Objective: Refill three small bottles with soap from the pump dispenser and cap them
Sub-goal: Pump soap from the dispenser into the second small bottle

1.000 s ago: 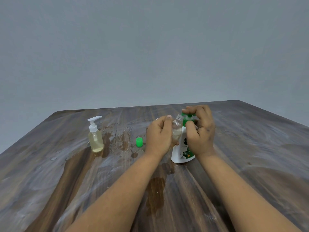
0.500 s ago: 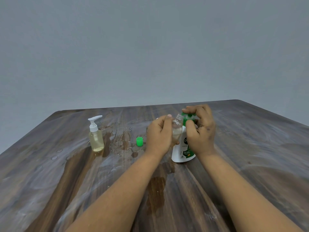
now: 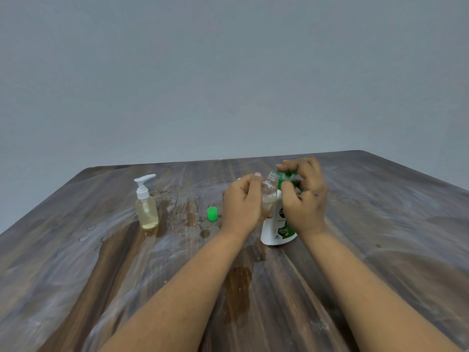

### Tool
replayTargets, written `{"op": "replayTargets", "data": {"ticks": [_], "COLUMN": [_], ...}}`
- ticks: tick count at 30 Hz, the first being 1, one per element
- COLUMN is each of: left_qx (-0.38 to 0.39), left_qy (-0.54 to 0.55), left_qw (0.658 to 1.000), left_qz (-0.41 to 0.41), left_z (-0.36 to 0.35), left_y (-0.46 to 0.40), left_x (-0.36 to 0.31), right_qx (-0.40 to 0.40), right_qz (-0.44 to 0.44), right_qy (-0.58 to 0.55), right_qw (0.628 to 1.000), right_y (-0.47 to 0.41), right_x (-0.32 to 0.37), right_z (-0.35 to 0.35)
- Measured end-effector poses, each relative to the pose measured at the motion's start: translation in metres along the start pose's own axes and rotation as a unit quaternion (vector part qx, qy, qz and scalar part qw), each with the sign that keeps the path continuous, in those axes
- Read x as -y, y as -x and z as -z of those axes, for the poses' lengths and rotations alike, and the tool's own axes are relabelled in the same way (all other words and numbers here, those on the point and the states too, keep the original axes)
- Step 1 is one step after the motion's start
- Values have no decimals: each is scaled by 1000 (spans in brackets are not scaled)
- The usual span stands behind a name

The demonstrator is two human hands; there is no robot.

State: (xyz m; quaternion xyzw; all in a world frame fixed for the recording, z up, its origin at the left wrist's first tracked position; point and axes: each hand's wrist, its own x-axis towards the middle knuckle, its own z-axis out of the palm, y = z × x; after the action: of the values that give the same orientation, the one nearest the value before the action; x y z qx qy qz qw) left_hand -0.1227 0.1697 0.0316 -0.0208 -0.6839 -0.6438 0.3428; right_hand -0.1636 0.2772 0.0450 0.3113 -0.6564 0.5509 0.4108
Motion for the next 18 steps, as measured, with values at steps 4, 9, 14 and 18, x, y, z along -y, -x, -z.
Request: {"op": "replayTargets", "data": {"ticks": [4,9,14,18], "left_qx": [1,5,7,8], "left_qy": [7,8,12,9], "left_qw": [1000,1000,1000,1000], "left_qz": [2,-1,-3,-8], "left_z": [0,0,0,0], "left_y": [0,0,1,2], "left_x": [-1,-2,-4,-5], "right_qx": [-1,0,1,-1], "right_qz": [7,6,-6,-4], "right_qy": [-4,-18,-26,-34], "right_qw": [1000,1000,1000,999], "right_y": [1,2,1,2], "right_x": [0,-1,-3,-3], "right_z": [0,0,0,0]}}
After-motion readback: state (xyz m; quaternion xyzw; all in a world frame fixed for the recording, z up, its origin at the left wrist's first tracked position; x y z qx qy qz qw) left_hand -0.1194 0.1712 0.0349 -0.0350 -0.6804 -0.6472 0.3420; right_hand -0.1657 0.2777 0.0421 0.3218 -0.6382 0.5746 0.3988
